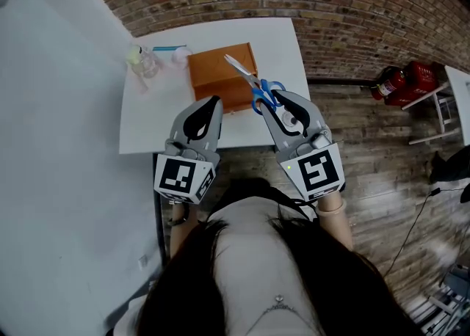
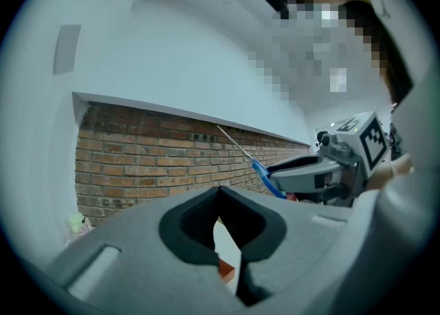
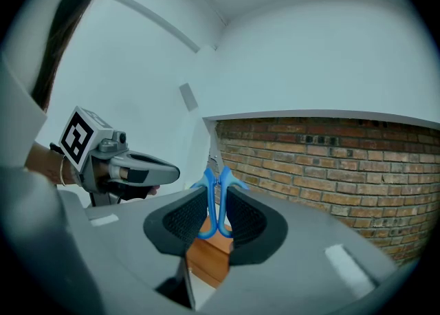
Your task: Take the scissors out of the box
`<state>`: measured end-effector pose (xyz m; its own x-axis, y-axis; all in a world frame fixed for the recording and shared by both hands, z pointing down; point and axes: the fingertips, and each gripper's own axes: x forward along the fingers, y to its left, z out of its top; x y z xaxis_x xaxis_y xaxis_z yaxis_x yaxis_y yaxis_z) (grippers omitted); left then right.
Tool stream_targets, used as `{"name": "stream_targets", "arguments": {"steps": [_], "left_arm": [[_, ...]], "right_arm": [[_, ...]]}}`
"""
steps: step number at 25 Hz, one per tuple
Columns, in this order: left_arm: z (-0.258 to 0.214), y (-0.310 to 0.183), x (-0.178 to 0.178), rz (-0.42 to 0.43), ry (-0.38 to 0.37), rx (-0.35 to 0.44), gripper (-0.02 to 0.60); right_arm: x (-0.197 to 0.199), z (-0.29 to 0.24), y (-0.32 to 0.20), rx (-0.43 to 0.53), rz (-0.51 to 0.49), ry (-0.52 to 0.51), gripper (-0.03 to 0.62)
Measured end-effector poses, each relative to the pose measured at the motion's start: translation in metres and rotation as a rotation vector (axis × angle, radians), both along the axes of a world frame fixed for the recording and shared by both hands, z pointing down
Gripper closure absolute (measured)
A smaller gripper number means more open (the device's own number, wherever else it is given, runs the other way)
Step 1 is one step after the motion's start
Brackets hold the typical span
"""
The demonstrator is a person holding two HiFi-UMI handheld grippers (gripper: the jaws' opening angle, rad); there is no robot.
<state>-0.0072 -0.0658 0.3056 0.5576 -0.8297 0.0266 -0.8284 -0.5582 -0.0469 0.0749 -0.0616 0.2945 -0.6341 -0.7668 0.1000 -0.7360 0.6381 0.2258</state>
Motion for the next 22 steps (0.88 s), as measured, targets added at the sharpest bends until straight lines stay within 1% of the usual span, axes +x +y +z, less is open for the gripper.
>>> {"name": "stream_targets", "arguments": {"steps": [19, 22], "left_arm": [[0.005, -0.0017, 0.0029, 0.01, 0.002, -0.014, 0.581], [0.0061, -0.0028, 0.0036, 0.009, 0.006, -0.016, 0.581]], "right_arm": [[0.0012, 0.0035, -0.0011, -0.012, 0.013, -0.017, 0.496], [0.0013, 0.0046, -0.0019, -0.011, 0.007, -0.007, 0.496]]}}
